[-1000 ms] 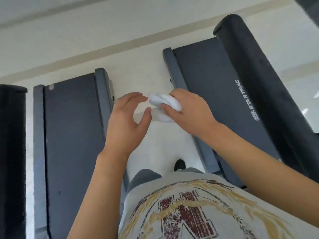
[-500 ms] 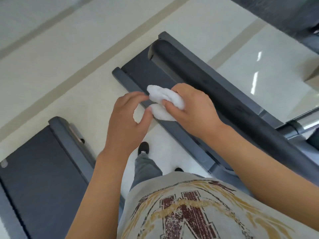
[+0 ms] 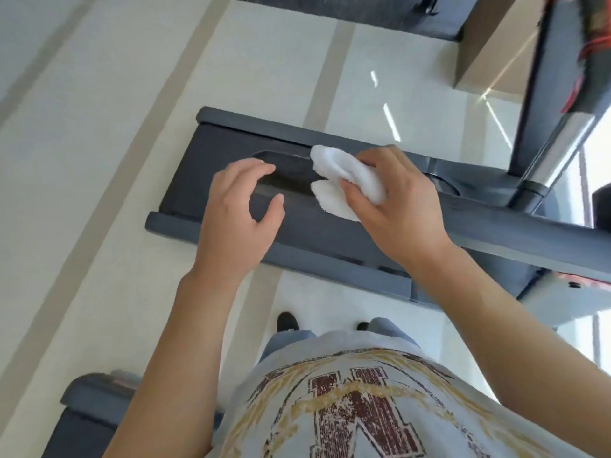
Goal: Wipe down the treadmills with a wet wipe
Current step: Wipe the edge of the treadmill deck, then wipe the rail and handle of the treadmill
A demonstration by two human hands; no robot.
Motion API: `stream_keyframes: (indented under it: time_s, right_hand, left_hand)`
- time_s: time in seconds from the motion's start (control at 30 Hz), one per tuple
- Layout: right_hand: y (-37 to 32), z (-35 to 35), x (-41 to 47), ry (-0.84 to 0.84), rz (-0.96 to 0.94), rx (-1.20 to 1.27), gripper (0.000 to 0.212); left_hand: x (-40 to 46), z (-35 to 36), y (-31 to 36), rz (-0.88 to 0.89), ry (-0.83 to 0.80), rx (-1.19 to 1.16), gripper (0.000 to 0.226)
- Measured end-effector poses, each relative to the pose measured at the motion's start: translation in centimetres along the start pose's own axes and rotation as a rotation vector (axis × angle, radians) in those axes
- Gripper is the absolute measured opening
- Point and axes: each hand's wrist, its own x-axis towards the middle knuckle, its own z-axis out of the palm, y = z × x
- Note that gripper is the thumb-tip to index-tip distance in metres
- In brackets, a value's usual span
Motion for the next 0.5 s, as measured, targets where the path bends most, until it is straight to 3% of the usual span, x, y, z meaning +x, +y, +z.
stream_keyframes:
  time_s: [0.2, 0.33, 0.5]
  right_hand:
    - [2.9, -0.5, -0.4, 0.117, 0.126, -0.224, 0.013]
    - [1.3, 1.9, 0.1, 0.127, 0.081, -0.282, 0.013]
    - [-2.2, 7.7, 3.0, 0.163, -0.094, -0.326, 0.027]
  left_hand:
    - [3.0, -0.1, -3.6, 0.075, -0.108, -0.003, 0.051]
    - [4.4, 0.2, -5.6, 0.076, -0.128, -0.042, 0.056]
    - [5.1, 0.9, -6.7, 0.049, -0.08, -0.154, 0.061]
